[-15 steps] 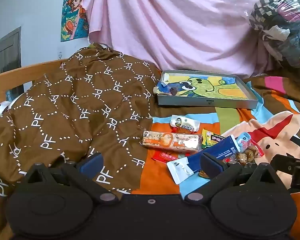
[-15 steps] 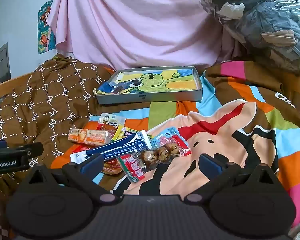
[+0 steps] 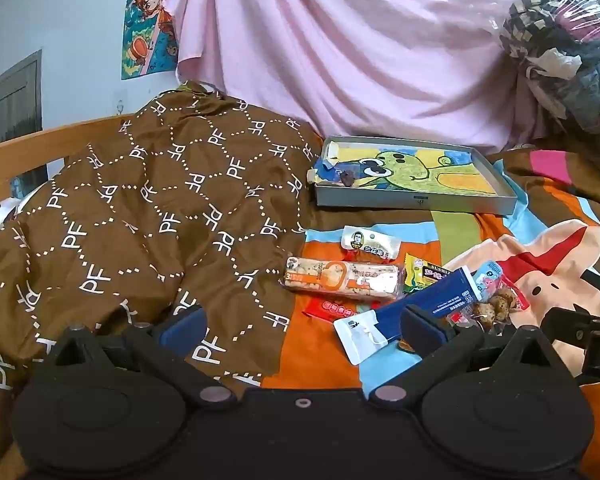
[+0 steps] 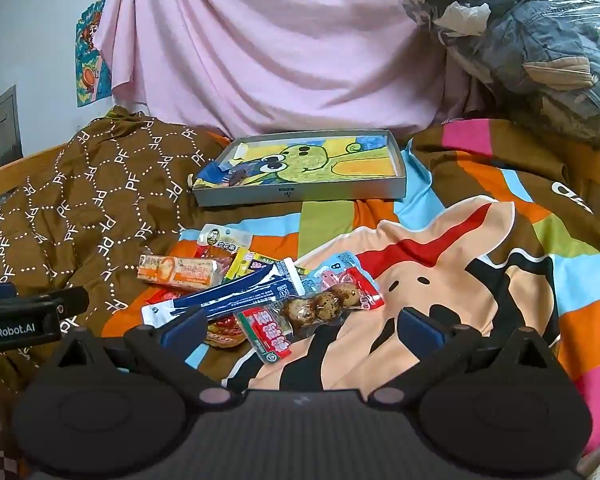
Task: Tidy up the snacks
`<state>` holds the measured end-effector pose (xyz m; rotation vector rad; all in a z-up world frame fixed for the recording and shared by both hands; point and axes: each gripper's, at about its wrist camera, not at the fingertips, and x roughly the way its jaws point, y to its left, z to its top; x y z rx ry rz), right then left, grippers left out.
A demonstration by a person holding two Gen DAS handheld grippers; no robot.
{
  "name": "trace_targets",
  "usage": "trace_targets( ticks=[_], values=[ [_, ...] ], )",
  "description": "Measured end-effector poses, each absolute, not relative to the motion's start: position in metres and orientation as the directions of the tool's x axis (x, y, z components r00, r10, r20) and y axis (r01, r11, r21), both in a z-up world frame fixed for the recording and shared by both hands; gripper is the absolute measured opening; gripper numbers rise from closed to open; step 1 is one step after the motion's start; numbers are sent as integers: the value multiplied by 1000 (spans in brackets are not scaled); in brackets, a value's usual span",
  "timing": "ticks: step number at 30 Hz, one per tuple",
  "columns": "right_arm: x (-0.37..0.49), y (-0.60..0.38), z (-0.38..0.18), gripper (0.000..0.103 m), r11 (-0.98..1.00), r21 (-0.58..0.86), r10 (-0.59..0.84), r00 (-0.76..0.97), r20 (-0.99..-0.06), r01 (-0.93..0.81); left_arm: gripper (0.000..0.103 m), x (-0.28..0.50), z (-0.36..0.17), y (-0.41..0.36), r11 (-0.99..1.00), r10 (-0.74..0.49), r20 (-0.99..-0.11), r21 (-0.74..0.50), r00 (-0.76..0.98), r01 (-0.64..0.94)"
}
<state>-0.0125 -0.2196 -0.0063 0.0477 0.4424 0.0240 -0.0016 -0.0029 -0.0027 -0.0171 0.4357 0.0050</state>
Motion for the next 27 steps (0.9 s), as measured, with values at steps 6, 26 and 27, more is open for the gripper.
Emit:
trace_targets(
  ticks=[6, 26, 27],
  values=[
    [-13, -218, -6, 103, 999, 53, 35, 903, -429, -13, 102, 1, -2, 0, 1000, -2, -427, -21, 904, -7],
    [-11, -219, -7, 103, 998, 55, 36, 901, -432, -14, 102, 0, -6, -1, 1000, -3, -428, -21, 904, -7],
    [-12, -219, -6, 103, 998, 55, 36, 901, -432, -14, 102, 0, -6, -2, 1000, -3, -428, -22, 904, -7]
  ],
)
